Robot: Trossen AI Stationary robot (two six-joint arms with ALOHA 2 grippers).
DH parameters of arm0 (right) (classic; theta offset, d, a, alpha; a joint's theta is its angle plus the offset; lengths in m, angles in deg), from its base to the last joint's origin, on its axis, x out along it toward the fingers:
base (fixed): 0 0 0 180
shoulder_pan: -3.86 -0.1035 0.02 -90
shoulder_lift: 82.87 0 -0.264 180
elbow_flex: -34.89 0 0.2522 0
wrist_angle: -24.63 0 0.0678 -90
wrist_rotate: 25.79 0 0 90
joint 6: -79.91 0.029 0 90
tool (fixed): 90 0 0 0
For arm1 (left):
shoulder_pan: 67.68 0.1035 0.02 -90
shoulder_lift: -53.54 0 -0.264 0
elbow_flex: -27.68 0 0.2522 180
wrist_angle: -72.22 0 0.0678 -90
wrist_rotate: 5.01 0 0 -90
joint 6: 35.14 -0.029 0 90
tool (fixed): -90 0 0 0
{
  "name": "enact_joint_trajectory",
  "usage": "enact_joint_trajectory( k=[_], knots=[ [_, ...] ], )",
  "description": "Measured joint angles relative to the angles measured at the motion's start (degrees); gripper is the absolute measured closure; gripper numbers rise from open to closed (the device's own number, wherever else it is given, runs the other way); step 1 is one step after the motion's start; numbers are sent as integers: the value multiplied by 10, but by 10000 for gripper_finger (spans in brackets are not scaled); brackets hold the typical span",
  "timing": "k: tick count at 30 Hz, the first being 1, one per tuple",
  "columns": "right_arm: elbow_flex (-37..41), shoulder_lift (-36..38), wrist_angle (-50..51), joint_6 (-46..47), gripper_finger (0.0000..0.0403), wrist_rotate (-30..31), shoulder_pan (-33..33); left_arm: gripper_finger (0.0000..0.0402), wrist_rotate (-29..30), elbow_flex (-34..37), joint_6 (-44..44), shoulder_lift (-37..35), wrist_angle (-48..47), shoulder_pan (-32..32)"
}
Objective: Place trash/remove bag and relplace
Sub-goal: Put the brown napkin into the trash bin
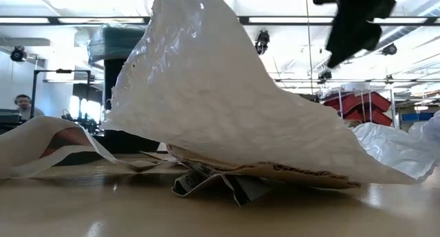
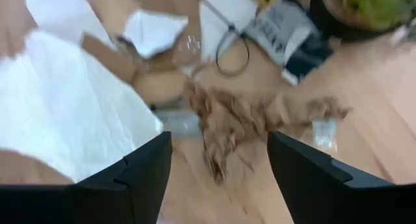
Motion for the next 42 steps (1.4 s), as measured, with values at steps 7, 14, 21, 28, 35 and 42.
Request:
enact_joint_trajectory(
  k=[7, 14, 21, 28, 35, 42],
  knots=[
    [-33, -9, -21, -20, 176, 30, 0, 401, 163, 0, -8, -47, -21, 21],
    [-37, -25, -200, -73, 170, 35, 3, 401, 311, 0, -8, -73, -52, 83],
    [-37, -38, -239, -75, 155, 34, 4, 385, 344, 0, 15, -59, -108, 145],
    [-46, -45, -245, -68, 146, 30, 2, 308, 308, 0, 22, -36, -131, 167],
    [-46, -45, -212, -65, 139, 27, 2, 214, 272, -1, 22, -63, -135, 169],
    [-28, -67, -81, -65, 154, 12, 2, 157, 24, -21, -6, -81, -122, 167]
  ],
)
